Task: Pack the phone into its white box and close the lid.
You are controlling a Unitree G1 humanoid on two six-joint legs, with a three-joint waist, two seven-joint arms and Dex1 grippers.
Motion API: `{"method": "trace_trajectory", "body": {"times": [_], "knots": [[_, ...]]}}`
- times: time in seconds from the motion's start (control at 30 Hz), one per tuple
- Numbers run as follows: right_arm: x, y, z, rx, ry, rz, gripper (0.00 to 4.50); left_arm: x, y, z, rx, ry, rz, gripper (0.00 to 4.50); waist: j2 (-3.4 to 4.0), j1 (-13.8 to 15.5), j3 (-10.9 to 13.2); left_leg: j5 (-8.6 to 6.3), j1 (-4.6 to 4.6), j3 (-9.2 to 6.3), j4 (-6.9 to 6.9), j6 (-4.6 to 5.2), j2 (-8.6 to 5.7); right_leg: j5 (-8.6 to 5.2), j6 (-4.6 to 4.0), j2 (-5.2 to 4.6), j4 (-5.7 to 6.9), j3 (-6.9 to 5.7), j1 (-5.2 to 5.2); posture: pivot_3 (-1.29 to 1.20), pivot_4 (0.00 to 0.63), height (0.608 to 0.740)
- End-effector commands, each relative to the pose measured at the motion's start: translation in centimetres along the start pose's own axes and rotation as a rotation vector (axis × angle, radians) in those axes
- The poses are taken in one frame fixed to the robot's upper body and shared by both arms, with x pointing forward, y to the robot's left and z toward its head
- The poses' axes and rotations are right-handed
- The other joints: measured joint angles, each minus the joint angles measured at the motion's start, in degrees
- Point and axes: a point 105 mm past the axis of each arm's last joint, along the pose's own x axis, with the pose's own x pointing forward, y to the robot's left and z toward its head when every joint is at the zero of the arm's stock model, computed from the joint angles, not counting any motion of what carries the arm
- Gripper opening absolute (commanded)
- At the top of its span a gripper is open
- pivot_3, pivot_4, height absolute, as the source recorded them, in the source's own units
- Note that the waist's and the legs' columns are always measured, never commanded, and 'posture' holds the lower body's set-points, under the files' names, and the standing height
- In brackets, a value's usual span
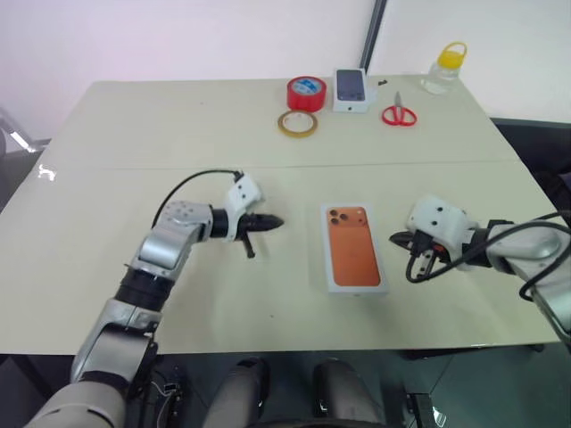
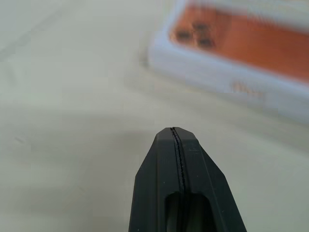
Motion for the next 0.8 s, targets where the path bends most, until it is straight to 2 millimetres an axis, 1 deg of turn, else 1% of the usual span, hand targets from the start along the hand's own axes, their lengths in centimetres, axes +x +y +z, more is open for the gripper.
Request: {"method": "trace_trajectory", "body": {"times": [0.03,0.13,0.2,0.23,0.3,0.4,0.5,0.57,0.63,0.7,0.73,0.8], "knots": [[0.0,1.6,1.5,-0.018,-0.075,0.053,0.02,1.8,-1.3,3.2,0.017,-0.107,-0.058,0.00,-0.01,0.33,-0.01,0.00,0.00,0.00,0.01,0.00,0.00,0.00,0.00,0.00,-0.01,0.00,0.01,0.00,0.150,0.740],[0.7,2.9,1.5,0.014,-0.086,0.078,0.02,4.4,-2.1,3.2,0.029,-0.086,-0.078,0.00,-0.02,0.43,-0.02,0.00,0.01,0.01,0.00,0.00,0.01,0.00,0.00,0.01,0.00,0.01,0.00,0.00,0.150,0.740],[0.9,3.5,1.1,0.017,-0.067,0.085,0.02,5.8,-2.5,2.3,0.041,-0.025,-0.087,0.00,-0.03,0.42,-0.02,0.00,0.01,0.03,0.01,-0.01,0.00,0.00,0.00,0.01,0.02,0.02,0.00,0.00,0.150,0.740],[1.0,3.8,0.8,0.022,-0.055,0.087,0.02,6.3,-2.8,1.4,0.068,0.023,-0.102,0.00,-0.03,0.35,-0.02,0.00,0.01,0.04,0.01,0.00,0.00,0.00,0.00,0.02,0.02,0.03,-0.01,0.00,0.150,0.740],[1.0,4.1,0.5,0.030,-0.038,0.089,0.02,6.8,-3.2,0.4,0.104,0.086,-0.125,0.00,-0.02,0.21,-0.02,0.00,0.02,0.05,-0.01,0.00,0.01,0.00,0.00,0.03,0.03,0.04,-0.02,0.00,0.150,0.740],[1.3,4.8,-1.1,0.049,0.035,0.089,0.02,7.4,-3.6,-1.1,0.118,0.175,-0.142,0.00,-0.04,0.41,-0.04,0.00,0.03,0.04,-0.01,-0.01,0.01,0.00,0.00,0.03,0.04,0.04,-0.02,0.00,0.150,0.740],[1.4,4.8,-2.1,0.047,0.078,0.067,0.02,7.6,-3.5,-1.1,0.138,0.168,-0.126,0.00,-0.09,0.66,-0.10,0.00,0.04,0.04,0.00,0.00,0.00,0.00,0.01,0.01,-0.01,0.04,0.04,0.00,0.150,0.740],[1.4,4.2,-2.0,0.040,0.066,0.036,0.02,7.7,-2.7,-0.2,0.123,0.112,-0.071,0.00,-0.16,0.68,-0.14,0.00,0.08,0.02,-0.01,0.00,0.00,0.00,0.01,0.01,-0.02,0.03,0.08,0.00,0.150,0.740],[1.1,2.9,-1.2,0.031,0.019,-0.024,0.02,7.4,-1.1,1.6,0.057,0.012,0.019,0.00,-0.17,0.60,-0.13,0.00,0.08,0.02,0.02,-0.01,0.00,0.00,0.01,0.01,-0.01,0.03,0.09,0.00,0.150,0.740],[0.7,0.2,0.4,0.050,-0.082,-0.146,0.02,5.6,1.7,3.5,0.011,-0.090,0.158,0.00,-0.29,0.23,-0.06,0.00,0.08,0.03,0.04,-0.01,0.01,0.00,0.02,0.02,0.02,0.04,0.07,0.00,0.150,0.740],[0.3,-1.3,1.2,0.054,-0.132,-0.217,0.02,4.2,3.0,3.9,0.010,-0.117,0.228,0.00,-0.32,-0.13,-0.04,0.00,0.08,0.04,0.03,-0.01,0.02,0.00,0.02,0.04,0.06,0.06,0.02,0.00,0.150,0.740],[-0.2,-3.6,1.9,0.070,-0.189,-0.306,0.02,1.6,4.7,4.0,0.011,-0.132,0.330,0.00,-0.31,-1.01,-0.05,0.03,0.06,0.04,-0.02,-0.06,0.03,0.01,0.02,0.05,0.17,0.08,-0.09,0.00,0.150,0.740]]}}
